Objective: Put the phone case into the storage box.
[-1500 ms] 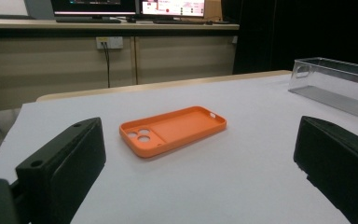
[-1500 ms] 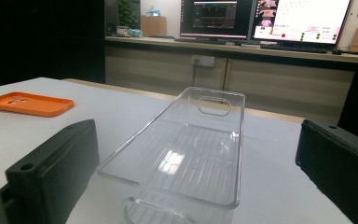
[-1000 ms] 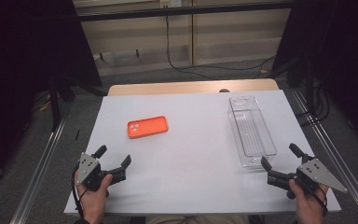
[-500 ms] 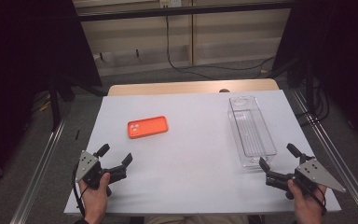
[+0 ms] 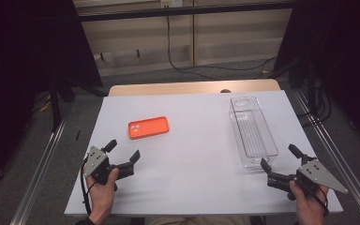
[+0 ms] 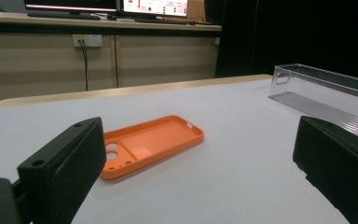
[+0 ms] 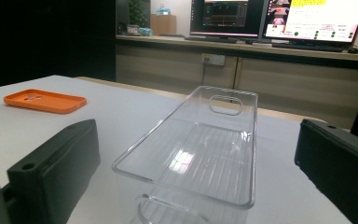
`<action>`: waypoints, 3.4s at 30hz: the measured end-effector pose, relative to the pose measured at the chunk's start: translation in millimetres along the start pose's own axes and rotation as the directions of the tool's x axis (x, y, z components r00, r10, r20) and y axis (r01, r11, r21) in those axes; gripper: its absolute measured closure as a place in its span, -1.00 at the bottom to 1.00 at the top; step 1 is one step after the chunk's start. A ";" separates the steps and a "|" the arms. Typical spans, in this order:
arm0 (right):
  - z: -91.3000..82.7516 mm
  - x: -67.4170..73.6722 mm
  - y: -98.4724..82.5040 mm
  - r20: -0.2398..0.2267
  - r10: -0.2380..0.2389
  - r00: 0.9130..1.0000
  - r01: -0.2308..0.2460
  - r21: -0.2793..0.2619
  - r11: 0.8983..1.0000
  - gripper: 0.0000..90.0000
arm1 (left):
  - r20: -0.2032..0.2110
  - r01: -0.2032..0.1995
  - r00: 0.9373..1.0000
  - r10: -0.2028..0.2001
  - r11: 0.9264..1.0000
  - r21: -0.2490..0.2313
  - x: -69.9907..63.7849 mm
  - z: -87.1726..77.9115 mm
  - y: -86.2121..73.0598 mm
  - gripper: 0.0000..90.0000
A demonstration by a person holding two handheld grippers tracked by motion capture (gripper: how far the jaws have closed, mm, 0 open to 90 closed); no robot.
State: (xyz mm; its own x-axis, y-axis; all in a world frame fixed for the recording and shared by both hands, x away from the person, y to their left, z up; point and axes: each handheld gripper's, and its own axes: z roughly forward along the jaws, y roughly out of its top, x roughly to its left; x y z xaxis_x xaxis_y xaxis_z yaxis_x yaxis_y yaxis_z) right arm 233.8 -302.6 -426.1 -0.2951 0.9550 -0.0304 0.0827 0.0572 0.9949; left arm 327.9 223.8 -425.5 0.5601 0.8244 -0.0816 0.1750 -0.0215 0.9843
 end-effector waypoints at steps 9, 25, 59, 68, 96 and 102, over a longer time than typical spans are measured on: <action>0.6 0.0 -0.4 -0.008 -0.001 1.000 0.001 0.004 1.000 -1.00 | 0.004 -0.011 1.000 0.011 1.000 -0.009 0.7 7.7 0.6 -0.94; 0.7 0.1 -0.6 -0.012 0.001 1.000 -0.001 0.009 1.000 -1.00 | -0.033 -0.058 0.998 0.058 0.998 0.007 4.2 33.9 2.9 -0.95; 1.3 0.3 -0.8 -0.019 0.001 1.000 -0.001 0.013 1.000 -1.00 | -0.022 -0.097 0.995 0.097 0.995 -0.035 2.7 90.6 24.3 -0.89; 1.3 -0.1 -0.9 -0.018 0.004 1.000 -0.003 0.012 1.000 -1.00 | -0.017 -0.074 0.997 0.073 0.997 -0.032 6.5 107.5 27.8 -0.86; 0.9 0.2 -0.9 -0.018 0.001 1.000 -0.001 0.014 1.000 -1.00 | -0.064 -0.089 0.994 0.087 0.996 -0.023 28.4 137.2 36.0 -0.43; 0.9 0.2 -0.8 -0.019 0.000 1.000 0.000 0.012 1.000 -1.00 | -0.051 -0.100 0.994 0.099 0.995 -0.019 30.7 140.3 38.0 -0.19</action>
State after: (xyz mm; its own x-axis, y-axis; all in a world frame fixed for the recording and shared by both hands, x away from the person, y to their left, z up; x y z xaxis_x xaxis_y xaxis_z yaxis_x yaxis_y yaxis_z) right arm 234.5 -302.1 -427.0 -0.3127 0.9494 -0.0286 0.0943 0.0610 0.9937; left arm 465.3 168.9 -412.5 0.5325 0.8461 0.0244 0.1024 -0.0930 0.9904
